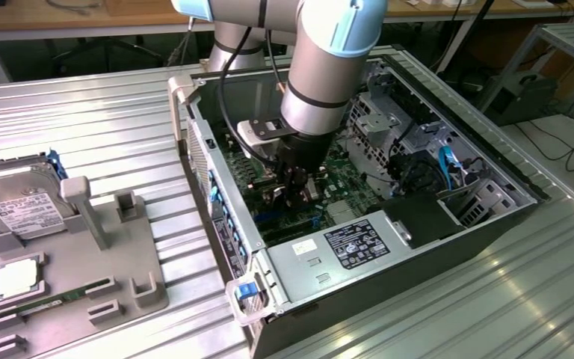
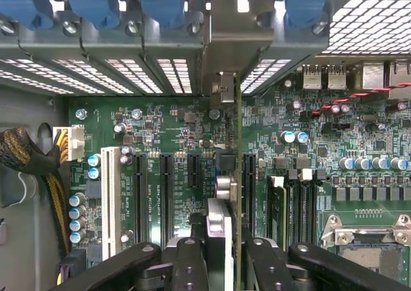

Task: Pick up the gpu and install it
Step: 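Insert the gpu into the slot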

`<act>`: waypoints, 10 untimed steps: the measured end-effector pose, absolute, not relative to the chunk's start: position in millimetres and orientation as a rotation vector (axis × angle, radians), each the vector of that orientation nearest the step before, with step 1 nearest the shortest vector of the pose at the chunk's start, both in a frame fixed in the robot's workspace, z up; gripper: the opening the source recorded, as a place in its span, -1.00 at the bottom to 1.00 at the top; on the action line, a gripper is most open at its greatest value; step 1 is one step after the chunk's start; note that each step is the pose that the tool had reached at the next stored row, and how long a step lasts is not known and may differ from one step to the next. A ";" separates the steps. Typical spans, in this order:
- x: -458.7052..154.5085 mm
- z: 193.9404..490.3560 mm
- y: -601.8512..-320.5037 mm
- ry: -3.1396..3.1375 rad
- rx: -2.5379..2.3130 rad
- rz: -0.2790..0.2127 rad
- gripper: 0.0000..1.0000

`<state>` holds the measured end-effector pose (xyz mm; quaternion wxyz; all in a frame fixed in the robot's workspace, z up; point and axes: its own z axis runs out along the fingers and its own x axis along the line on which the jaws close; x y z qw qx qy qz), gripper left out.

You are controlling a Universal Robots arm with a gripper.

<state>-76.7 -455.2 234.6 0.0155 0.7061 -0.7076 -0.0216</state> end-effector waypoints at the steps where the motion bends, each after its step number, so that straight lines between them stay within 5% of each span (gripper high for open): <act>1: -76.8 234.6 -455.2 -2.201 2.197 -0.067 -0.44; 10: -76.7 234.6 -455.2 -2.198 2.194 -0.074 -0.44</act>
